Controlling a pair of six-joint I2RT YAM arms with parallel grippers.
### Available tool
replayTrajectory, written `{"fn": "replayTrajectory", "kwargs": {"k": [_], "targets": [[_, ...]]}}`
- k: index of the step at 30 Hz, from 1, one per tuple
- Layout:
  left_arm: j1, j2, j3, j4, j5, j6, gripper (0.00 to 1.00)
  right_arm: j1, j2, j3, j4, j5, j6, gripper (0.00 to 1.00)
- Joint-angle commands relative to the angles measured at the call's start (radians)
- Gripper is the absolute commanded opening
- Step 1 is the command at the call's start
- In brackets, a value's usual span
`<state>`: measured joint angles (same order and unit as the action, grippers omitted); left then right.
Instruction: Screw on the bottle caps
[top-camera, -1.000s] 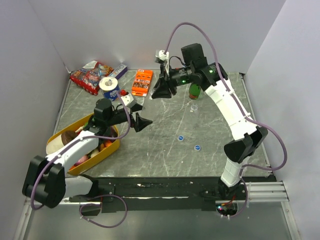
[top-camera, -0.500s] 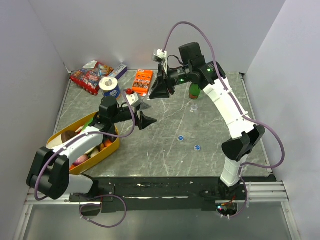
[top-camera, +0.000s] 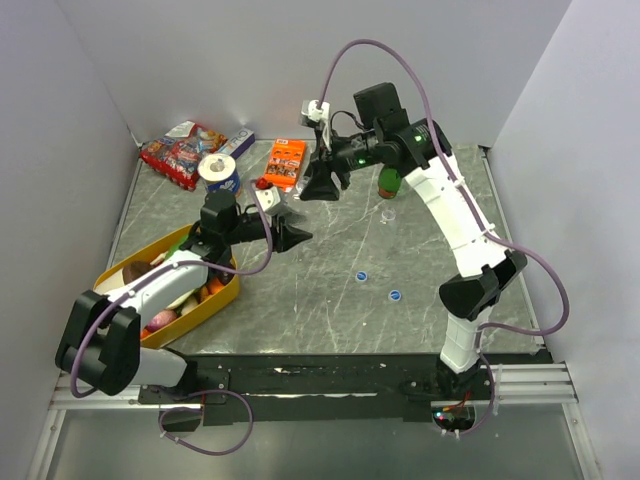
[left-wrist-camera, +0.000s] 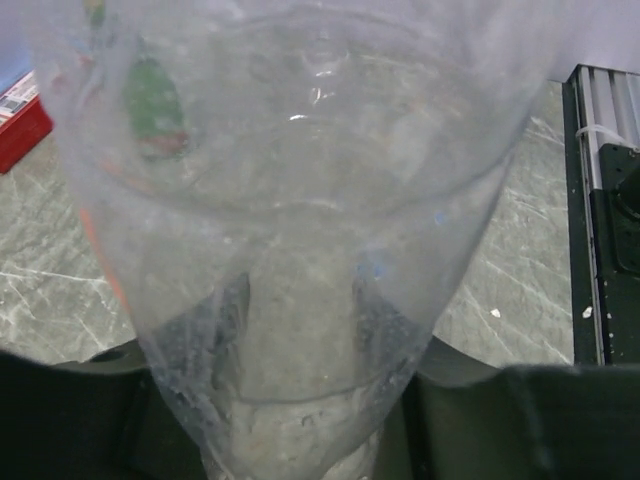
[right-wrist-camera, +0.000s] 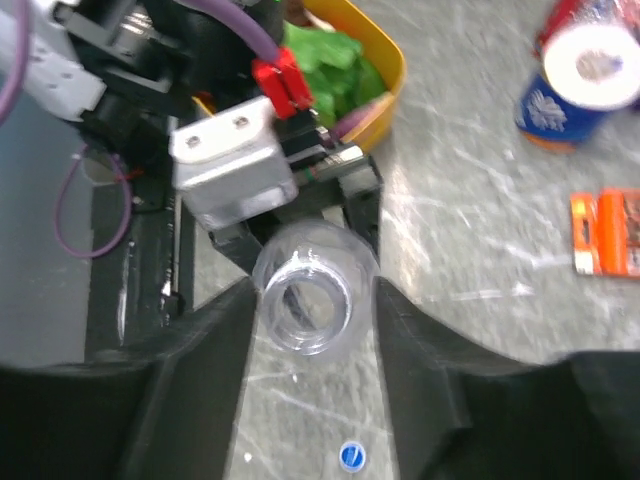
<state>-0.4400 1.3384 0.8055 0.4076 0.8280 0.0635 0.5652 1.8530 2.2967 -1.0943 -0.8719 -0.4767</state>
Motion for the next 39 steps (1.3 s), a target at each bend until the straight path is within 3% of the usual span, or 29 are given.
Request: {"fn": "replayTrajectory", "kwargs": {"k": [1, 3, 5, 8, 9, 12, 15, 20, 27, 33, 39], "targets": [[0.000, -0.018, -0.081, 0.210, 0.034, -0.056, 0.41, -0.010, -0.138, -0.003, -0.021, 0.195, -0.032, 0.68], [-0.006, -0.022, -0.114, 0.301, 0.017, -0.102, 0.29, -0.014, -0.199, -0.060, -0.041, 0.298, -0.078, 0.70], [-0.014, -0.024, -0.134, 0.316, 0.002, -0.114, 0.24, -0.021, -0.290, -0.198, -0.077, 0.355, -0.117, 0.71], [-0.029, -0.048, -0.149, 0.313, -0.036, -0.142, 0.15, -0.031, -0.443, -0.501, -0.064, 0.366, -0.253, 0.72], [-0.034, -0.059, -0.157, 0.304, -0.055, -0.146, 0.15, -0.037, -0.490, -0.702, -0.035, 0.369, -0.328, 0.72], [-0.037, -0.096, -0.163, 0.261, -0.119, -0.166, 0.22, -0.070, -0.694, -1.062, 0.061, 0.396, -0.524, 0.71], [-0.037, -0.136, -0.147, 0.133, -0.144, -0.148, 0.27, -0.144, -0.736, -1.248, 0.071, 0.375, -0.670, 0.69], [-0.043, -0.268, -0.172, -0.031, -0.239, -0.128, 0.27, -0.229, -0.675, -1.376, 0.157, 0.381, -0.802, 0.65], [-0.055, -0.347, -0.138, -0.196, -0.380, -0.114, 0.25, -0.238, -0.555, -1.479, 0.333, 0.415, -1.009, 0.62], [-0.055, -0.338, -0.138, -0.185, -0.374, -0.128, 0.27, -0.238, -0.538, -1.546, 0.361, 0.447, -1.197, 0.60], [-0.057, -0.328, -0.137, -0.168, -0.357, -0.123, 0.28, -0.240, -0.497, -1.528, 0.323, 0.453, -1.237, 0.59]]}}
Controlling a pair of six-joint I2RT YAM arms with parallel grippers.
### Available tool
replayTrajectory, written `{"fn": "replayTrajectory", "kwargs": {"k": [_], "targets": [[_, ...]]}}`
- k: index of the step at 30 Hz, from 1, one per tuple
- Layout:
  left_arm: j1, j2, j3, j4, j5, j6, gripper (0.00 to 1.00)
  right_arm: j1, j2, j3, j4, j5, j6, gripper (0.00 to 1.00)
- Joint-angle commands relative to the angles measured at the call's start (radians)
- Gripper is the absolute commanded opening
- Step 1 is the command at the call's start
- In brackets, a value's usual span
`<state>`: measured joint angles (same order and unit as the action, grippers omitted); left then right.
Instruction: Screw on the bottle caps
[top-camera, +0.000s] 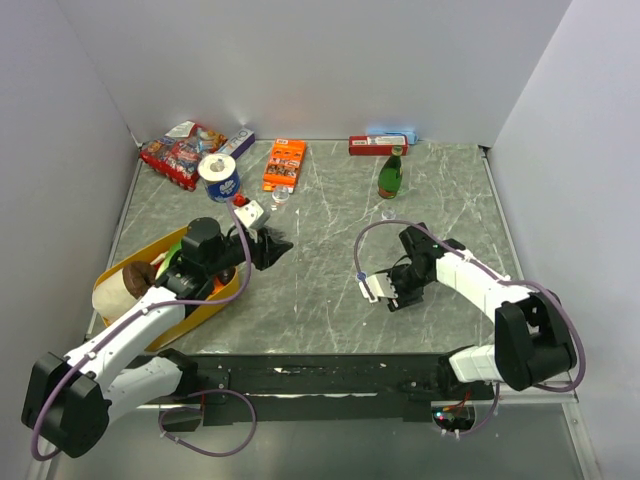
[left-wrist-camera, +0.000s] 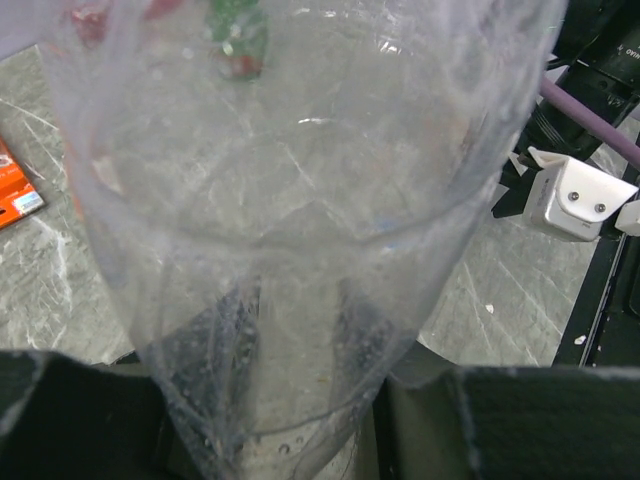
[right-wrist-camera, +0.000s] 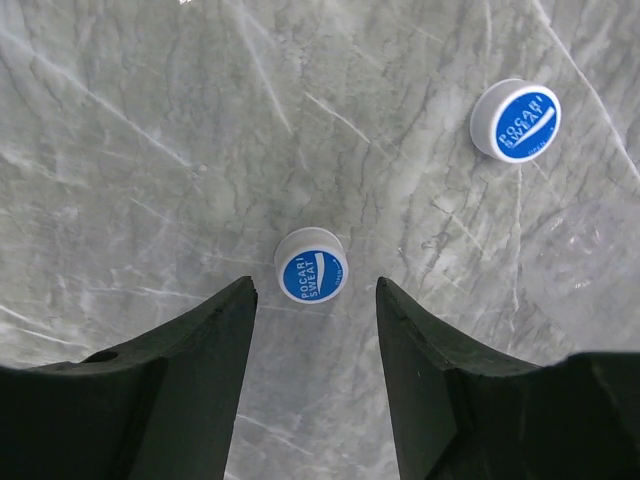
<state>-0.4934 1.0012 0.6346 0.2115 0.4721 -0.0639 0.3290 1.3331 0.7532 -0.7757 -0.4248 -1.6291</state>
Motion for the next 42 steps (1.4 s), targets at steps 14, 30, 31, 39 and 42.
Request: {"fn": "replayTrajectory", "kwargs": {"k": [14, 30, 31, 39, 42], "targets": [[-0.002, 0.011, 0.011, 0.048, 0.003, -0.005, 0.29, 0.018, 0.046, -0.015, 0.039, 0.021, -0.092, 0.50], [-0.002, 0.016, -0.004, 0.051, 0.016, -0.001, 0.31, 0.025, 0.080, -0.015, 0.041, 0.044, -0.064, 0.48], [-0.002, 0.016, -0.006, 0.054, 0.016, -0.002, 0.31, 0.025, 0.081, -0.015, 0.041, 0.043, -0.063, 0.48], [-0.002, 0.024, -0.013, 0.057, 0.019, -0.002, 0.31, 0.042, 0.100, -0.012, 0.039, 0.041, -0.049, 0.47], [-0.004, 0.027, -0.015, 0.055, 0.019, -0.005, 0.32, 0.045, 0.103, -0.012, 0.038, 0.040, -0.048, 0.44]]}}
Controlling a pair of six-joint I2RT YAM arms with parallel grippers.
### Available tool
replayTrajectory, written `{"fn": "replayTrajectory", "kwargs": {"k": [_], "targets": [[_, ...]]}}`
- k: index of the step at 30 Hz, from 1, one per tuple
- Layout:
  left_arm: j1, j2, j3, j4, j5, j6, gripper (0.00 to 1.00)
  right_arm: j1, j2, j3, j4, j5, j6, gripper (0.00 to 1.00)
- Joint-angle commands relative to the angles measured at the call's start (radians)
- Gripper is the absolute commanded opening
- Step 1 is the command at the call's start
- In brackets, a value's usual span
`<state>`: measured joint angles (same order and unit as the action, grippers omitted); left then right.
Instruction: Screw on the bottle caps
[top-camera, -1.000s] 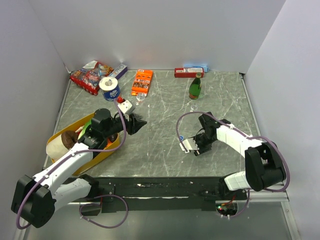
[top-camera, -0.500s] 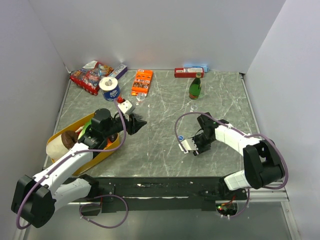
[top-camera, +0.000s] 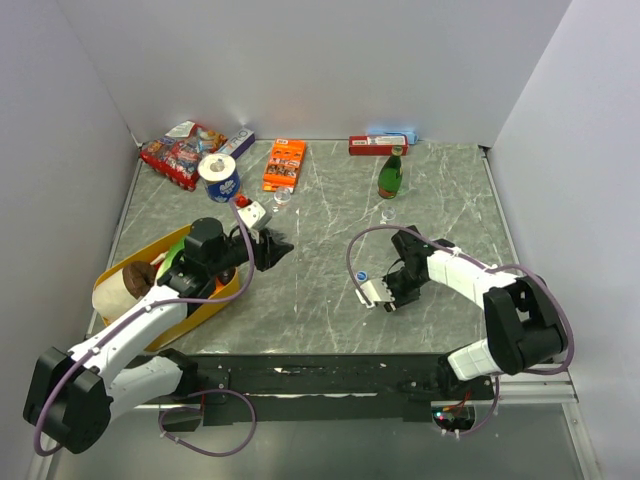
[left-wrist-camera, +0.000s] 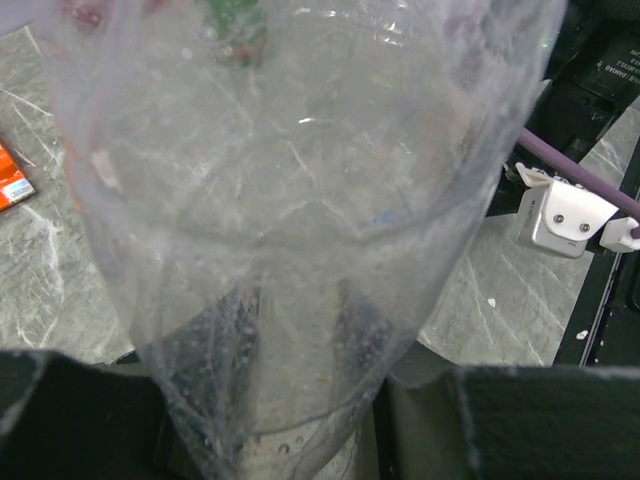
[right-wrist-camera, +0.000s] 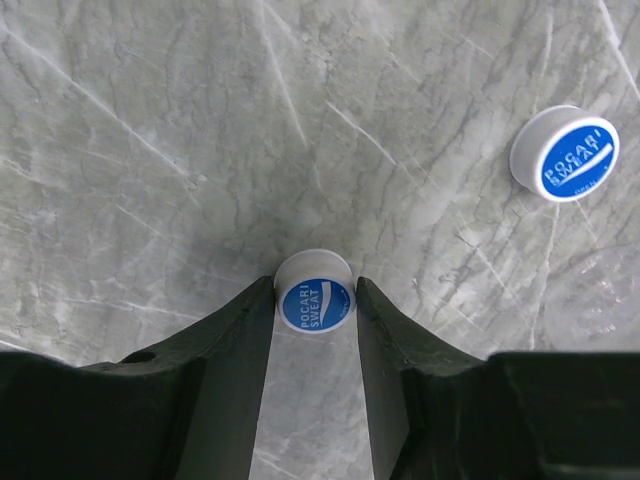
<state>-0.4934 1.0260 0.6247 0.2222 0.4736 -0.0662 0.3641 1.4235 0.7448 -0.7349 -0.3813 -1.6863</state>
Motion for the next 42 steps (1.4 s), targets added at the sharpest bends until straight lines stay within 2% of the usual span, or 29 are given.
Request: {"fn": "replayTrajectory", "kwargs": {"k": [1, 5, 7, 8, 10, 11, 13, 14, 17, 20, 23, 27, 34, 42], "targets": [[-0.004, 0.000, -0.005, 0.045, 0.019, -0.001, 0.31, 0.012, 0.012, 0.001, -0.004, -0.004, 0.011, 0.41], [-0.002, 0.009, -0.006, 0.054, 0.028, 0.009, 0.29, 0.010, -0.024, 0.030, -0.041, -0.002, 0.033, 0.33], [-0.004, 0.022, -0.008, 0.071, 0.048, 0.031, 0.22, 0.009, -0.066, 0.060, -0.130, -0.014, 0.039, 0.27], [-0.002, 0.026, -0.010, 0.075, 0.072, 0.055, 0.15, 0.007, -0.125, 0.109, -0.165, -0.028, 0.048, 0.26], [-0.004, 0.048, -0.010, 0.078, 0.105, 0.139, 0.08, 0.009, -0.194, 0.174, -0.295, -0.088, 0.056, 0.24], [-0.005, 0.058, -0.005, 0.071, 0.124, 0.220, 0.02, 0.013, -0.254, 0.259, -0.343, -0.111, 0.068, 0.23], [-0.008, 0.098, -0.005, 0.069, 0.175, 0.305, 0.01, 0.027, -0.297, 0.362, -0.439, -0.154, 0.086, 0.22], [-0.008, 0.111, -0.003, 0.075, 0.193, 0.386, 0.01, 0.033, -0.320, 0.477, -0.463, -0.189, 0.086, 0.22], [-0.023, 0.161, 0.000, 0.098, 0.240, 0.500, 0.01, 0.061, -0.316, 0.676, -0.482, -0.234, 0.102, 0.21], [-0.057, 0.212, 0.012, 0.149, 0.252, 0.560, 0.01, 0.123, -0.285, 0.799, -0.465, -0.242, 0.125, 0.20], [-0.099, 0.247, 0.026, 0.161, 0.257, 0.600, 0.01, 0.235, -0.243, 0.863, -0.471, -0.179, 0.126, 0.20], [-0.123, 0.252, 0.023, 0.187, 0.264, 0.602, 0.01, 0.312, -0.192, 0.918, -0.491, -0.168, 0.151, 0.21], [-0.151, 0.240, 0.024, 0.172, 0.261, 0.620, 0.01, 0.391, -0.137, 0.926, -0.521, -0.146, 0.109, 0.22], [-0.172, 0.235, 0.027, 0.158, 0.260, 0.654, 0.01, 0.449, -0.120, 0.921, -0.502, -0.110, 0.140, 0.22]]}}
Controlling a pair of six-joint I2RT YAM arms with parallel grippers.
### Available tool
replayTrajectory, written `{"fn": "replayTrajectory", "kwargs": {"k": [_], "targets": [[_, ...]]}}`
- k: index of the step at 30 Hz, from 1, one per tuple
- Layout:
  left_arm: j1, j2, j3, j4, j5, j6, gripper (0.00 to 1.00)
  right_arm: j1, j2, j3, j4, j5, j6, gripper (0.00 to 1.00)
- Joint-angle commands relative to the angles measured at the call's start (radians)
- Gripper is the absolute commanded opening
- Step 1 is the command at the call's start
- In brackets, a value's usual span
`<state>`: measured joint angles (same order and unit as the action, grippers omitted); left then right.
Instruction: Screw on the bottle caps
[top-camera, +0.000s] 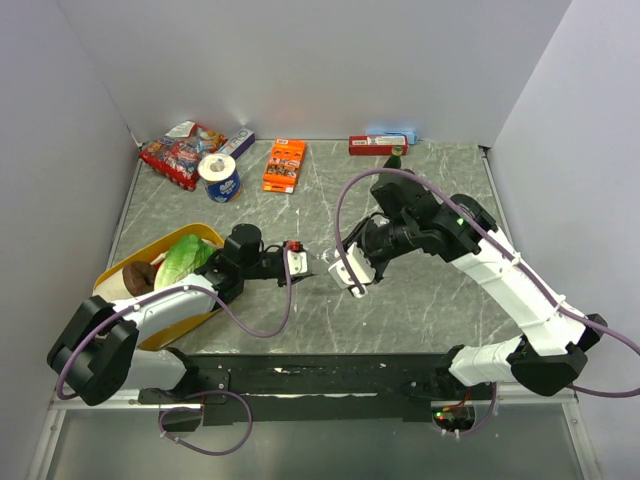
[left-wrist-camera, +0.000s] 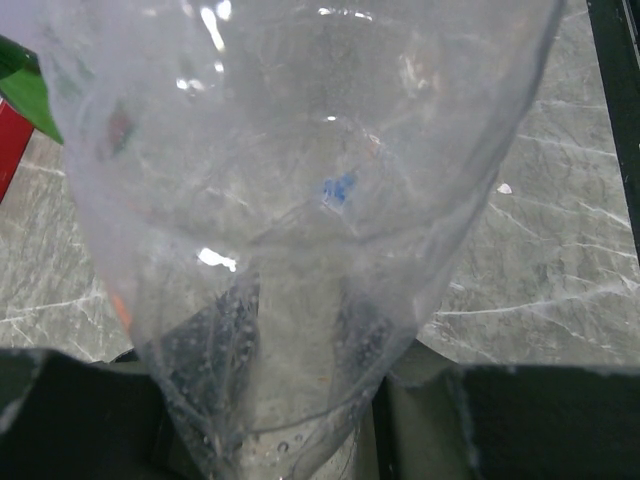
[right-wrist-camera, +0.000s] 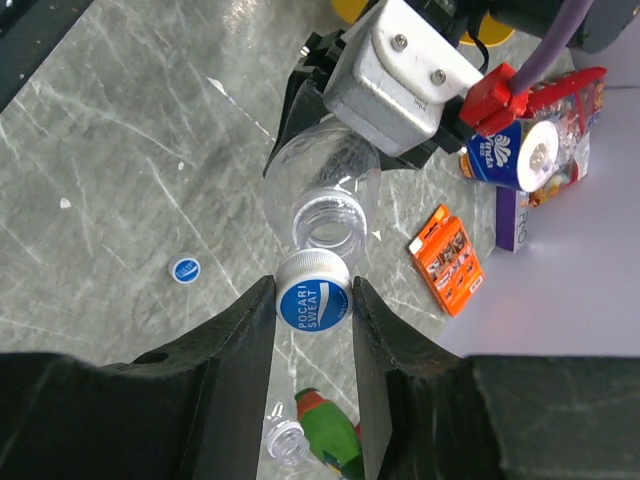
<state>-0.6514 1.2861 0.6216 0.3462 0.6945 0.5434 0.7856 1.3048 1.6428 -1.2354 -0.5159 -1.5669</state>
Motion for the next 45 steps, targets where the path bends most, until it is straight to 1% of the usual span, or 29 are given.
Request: {"fn": "replayTrajectory", "kwargs": {"k": [1, 6, 11, 15, 20, 29, 33, 38, 41, 44, 45], "targets": [[-0.014, -0.025, 0.030, 0.034, 0.040, 0.044, 0.01, 0.040, -0.001, 0.022, 0.005, 0.030, 0.024, 0.22], [-0.024, -0.021, 0.035, 0.031, 0.042, 0.038, 0.01, 0.067, 0.011, 0.008, 0.037, 0.083, 0.039, 0.23], [-0.027, -0.021, 0.029, 0.057, 0.037, 0.012, 0.01, 0.083, 0.028, 0.014, 0.036, 0.099, 0.044, 0.23], [-0.027, -0.021, 0.023, 0.076, 0.036, 0.007, 0.01, 0.084, 0.043, 0.025, 0.011, 0.093, 0.033, 0.23], [-0.028, -0.015, 0.020, 0.088, 0.023, -0.011, 0.01, 0.084, 0.074, 0.068, -0.071, 0.063, 0.031, 0.23], [-0.027, 0.001, 0.029, 0.105, 0.019, -0.054, 0.01, 0.095, 0.093, 0.080, -0.085, 0.086, 0.042, 0.22], [-0.028, 0.005, 0.027, 0.135, 0.004, -0.098, 0.01, 0.104, 0.116, 0.092, -0.085, 0.131, 0.100, 0.22], [-0.028, -0.002, 0.006, 0.210, -0.015, -0.155, 0.01, 0.104, 0.137, 0.107, -0.107, 0.145, 0.143, 0.22], [-0.028, -0.008, -0.008, 0.264, -0.042, -0.180, 0.01, 0.106, 0.174, 0.143, -0.131, 0.154, 0.206, 0.20], [-0.036, -0.007, -0.025, 0.344, -0.078, -0.235, 0.01, 0.103, 0.234, 0.198, -0.151, 0.172, 0.307, 0.18], [-0.042, -0.007, -0.036, 0.365, -0.096, -0.256, 0.01, 0.103, 0.276, 0.248, -0.162, 0.174, 0.370, 0.18]]}}
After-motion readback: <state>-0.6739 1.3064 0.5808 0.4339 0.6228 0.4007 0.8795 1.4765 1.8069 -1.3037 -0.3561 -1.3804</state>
